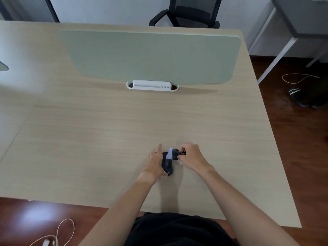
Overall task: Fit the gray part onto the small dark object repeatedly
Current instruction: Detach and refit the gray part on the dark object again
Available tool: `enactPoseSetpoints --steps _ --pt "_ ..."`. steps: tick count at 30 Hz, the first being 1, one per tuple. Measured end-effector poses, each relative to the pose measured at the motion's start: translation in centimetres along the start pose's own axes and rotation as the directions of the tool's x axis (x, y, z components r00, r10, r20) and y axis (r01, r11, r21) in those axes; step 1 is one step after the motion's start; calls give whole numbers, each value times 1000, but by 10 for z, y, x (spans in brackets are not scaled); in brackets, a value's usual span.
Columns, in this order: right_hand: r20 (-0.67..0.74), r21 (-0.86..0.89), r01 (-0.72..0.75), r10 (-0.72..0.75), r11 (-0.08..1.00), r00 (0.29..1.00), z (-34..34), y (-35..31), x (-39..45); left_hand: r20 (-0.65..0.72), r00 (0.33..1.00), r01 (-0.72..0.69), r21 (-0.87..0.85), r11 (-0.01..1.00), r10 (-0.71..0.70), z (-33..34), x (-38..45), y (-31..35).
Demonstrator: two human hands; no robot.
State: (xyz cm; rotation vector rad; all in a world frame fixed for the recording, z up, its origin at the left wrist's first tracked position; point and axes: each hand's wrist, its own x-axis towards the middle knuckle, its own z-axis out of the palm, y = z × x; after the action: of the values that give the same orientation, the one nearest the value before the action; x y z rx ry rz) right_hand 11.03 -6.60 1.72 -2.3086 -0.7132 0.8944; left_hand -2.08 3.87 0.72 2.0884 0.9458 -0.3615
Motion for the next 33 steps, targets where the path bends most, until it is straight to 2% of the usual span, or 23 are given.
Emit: enactPoseSetpoints --steps 2,6,8,13,16,17,18,22,27,33 --pt "36 -20 -16 16 1000 999 -12 1 5 8 1000 0 -4 1000 0 1 1 -1" --pt "-104 80 -32 40 996 994 -11 -6 7 23 1000 7 1 1000 -7 -1 -2 4" --pt "-103 115 -36 48 993 994 0 -9 5 24 1000 6 10 1000 -6 -2 -3 4" --pt "19 123 -89 88 988 996 10 -8 -4 24 1000 5 -10 1000 -4 -3 -4 6" --pt "207 36 -146 135 989 969 -7 -8 -7 15 1000 -20 17 1000 19 -5 -3 5" --pt "223 18 -153 145 988 964 -11 -8 -7 15 1000 -22 21 1000 21 -5 -2 5" --pt "197 35 -154 144 988 970 -14 -7 -6 25 1000 -19 17 1000 18 -5 -2 5" --pt "-76 174 -109 124 979 989 -6 -9 -3 67 997 -32 -10 999 32 -5 -1 2" --pt "55 214 -112 102 970 993 18 -14 -1 91 995 -27 -38 999 30 -5 1 -1" --pt "61 96 -141 136 985 989 -3 0 0 120 993 -24 20 999 22 -9 1 4"
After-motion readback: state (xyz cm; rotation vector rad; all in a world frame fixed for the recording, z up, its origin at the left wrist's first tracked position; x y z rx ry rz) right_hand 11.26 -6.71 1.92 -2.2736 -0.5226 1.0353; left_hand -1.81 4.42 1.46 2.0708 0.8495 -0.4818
